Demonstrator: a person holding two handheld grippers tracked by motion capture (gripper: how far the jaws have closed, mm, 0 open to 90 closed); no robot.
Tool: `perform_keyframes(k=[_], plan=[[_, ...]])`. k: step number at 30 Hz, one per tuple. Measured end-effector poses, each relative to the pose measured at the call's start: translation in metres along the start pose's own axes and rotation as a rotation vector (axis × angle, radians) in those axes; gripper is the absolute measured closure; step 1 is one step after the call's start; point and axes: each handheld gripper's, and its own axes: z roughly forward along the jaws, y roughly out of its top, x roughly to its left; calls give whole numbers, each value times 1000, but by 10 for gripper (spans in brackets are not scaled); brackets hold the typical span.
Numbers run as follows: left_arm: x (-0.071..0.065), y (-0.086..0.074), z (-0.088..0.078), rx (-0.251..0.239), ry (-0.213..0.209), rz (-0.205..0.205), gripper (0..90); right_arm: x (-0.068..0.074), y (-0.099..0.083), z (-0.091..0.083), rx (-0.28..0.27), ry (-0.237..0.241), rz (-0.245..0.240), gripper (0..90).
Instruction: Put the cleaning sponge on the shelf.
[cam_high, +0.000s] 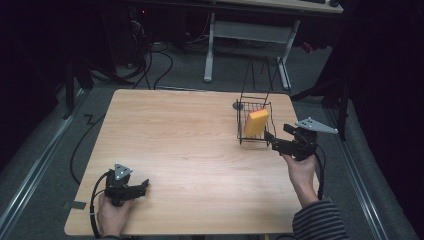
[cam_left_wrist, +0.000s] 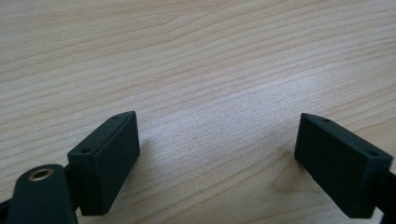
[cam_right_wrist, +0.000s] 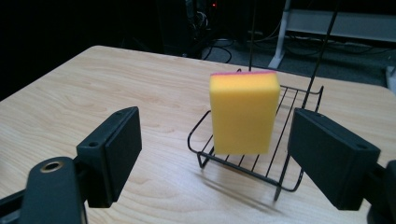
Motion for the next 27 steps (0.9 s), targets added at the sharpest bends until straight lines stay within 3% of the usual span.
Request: perform_keyframes(k=[11,27], plan=[[0,0,0,0,0,0,146,-4,-13,-20,-16,1,19,188],[0,0,0,0,0,1,146,1,-30,-38,-18,37,0,192]])
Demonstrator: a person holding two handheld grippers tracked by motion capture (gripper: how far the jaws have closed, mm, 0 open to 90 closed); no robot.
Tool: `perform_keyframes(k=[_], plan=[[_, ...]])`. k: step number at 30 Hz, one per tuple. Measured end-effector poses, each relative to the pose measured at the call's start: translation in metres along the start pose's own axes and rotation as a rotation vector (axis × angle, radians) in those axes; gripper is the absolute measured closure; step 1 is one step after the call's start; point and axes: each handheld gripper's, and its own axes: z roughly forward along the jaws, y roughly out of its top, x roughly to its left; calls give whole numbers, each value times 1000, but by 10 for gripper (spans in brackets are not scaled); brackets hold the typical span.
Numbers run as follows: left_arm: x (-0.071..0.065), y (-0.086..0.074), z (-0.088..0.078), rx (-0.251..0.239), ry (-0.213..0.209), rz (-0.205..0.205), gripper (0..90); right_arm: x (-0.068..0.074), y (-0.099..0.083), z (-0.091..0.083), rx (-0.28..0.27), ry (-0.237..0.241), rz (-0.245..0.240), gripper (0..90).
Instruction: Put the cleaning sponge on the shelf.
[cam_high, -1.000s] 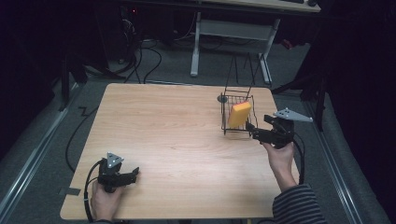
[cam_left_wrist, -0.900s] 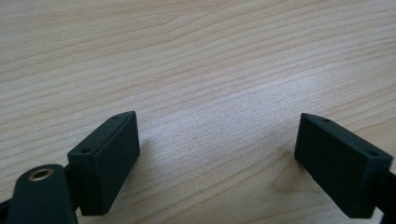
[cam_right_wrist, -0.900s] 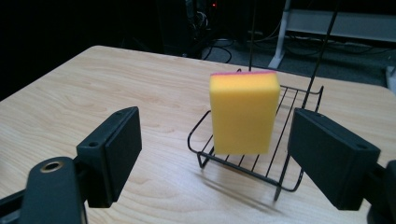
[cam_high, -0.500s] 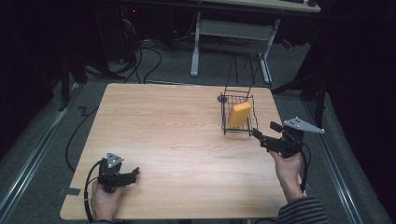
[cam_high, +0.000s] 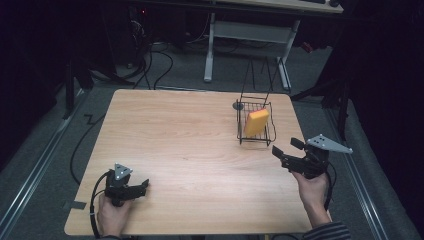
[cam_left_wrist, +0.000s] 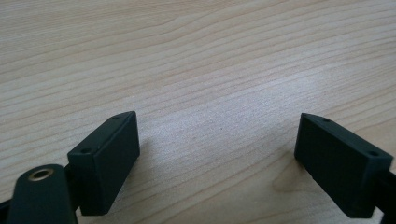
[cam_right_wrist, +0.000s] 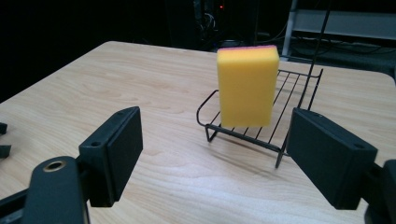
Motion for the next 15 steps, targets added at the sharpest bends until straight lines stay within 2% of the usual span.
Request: perform_keyframes(k=[10,15], plan=[[0,0,0,0,0,0,146,5,-16,1,19,27,-18,197],[0,0,0,0,0,0,146,6,-24,3,25,38,-9,200]])
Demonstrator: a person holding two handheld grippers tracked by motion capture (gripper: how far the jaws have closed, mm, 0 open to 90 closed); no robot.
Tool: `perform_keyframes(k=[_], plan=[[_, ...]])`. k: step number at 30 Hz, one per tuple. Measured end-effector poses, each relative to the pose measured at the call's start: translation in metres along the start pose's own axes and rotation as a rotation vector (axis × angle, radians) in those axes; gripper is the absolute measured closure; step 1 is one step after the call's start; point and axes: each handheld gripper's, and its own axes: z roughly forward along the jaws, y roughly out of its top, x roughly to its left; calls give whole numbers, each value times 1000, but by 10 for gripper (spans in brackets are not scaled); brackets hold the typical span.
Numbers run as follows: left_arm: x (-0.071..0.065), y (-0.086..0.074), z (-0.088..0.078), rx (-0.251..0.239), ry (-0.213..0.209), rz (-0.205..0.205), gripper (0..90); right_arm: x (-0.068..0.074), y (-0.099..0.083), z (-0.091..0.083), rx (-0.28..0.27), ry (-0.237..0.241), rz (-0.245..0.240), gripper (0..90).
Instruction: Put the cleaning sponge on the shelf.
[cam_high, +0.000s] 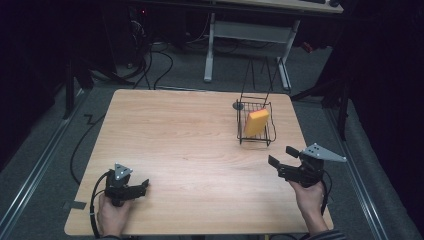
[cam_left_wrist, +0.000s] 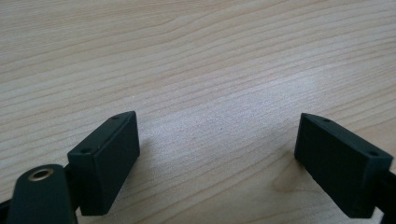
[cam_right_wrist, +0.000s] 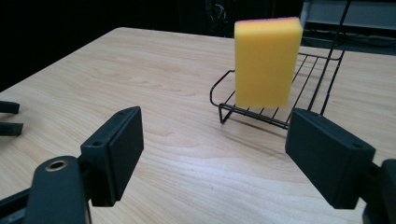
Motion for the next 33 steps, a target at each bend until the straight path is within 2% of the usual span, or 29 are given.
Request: perform_keyframes(k=[12,33], plan=[[0,0,0,0,0,0,146,1,-14,8,2,11,1,211],[0,0,0,0,0,0,146,0,-35,28,39,-7,14,229]])
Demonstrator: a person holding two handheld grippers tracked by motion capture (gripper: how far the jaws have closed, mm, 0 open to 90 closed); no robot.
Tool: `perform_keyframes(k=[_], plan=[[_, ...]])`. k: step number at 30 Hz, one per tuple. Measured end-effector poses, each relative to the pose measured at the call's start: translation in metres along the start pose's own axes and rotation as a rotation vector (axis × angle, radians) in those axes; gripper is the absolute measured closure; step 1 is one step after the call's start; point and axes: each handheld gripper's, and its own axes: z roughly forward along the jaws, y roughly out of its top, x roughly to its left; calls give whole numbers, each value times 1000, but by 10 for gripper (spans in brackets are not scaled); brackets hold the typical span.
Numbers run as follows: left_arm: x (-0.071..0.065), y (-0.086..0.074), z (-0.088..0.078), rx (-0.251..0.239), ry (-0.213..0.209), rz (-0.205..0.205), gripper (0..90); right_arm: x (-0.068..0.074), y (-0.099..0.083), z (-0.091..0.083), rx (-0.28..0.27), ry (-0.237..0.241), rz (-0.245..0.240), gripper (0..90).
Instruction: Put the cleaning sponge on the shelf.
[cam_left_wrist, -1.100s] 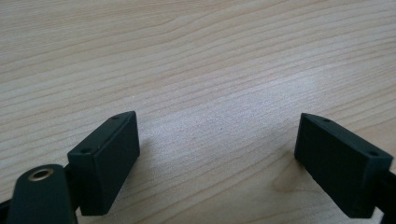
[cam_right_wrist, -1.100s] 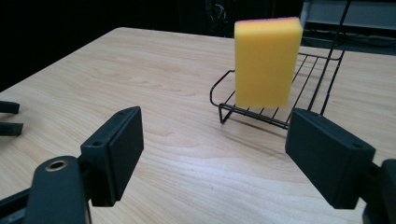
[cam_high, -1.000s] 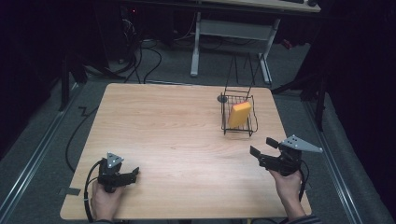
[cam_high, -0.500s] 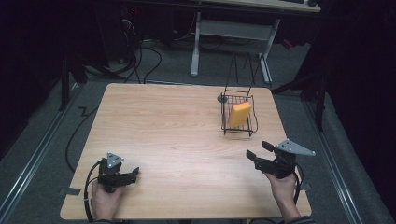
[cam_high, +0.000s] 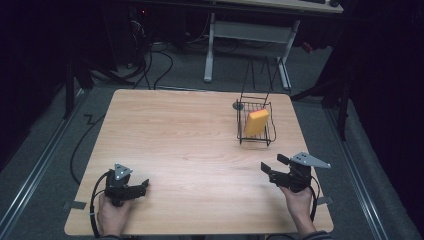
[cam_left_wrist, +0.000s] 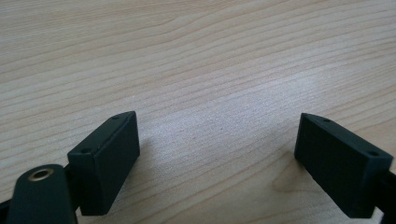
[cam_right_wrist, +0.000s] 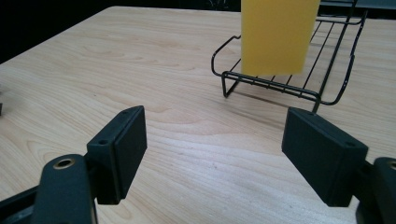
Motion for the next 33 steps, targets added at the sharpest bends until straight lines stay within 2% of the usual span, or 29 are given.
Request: perform_keyframes(k=[14,33], plan=[[0,0,0,0,0,0,146,-2,-12,14,36,-9,15,237],[0,0,0,0,0,0,146,-6,-23,40,102,-53,5,252]])
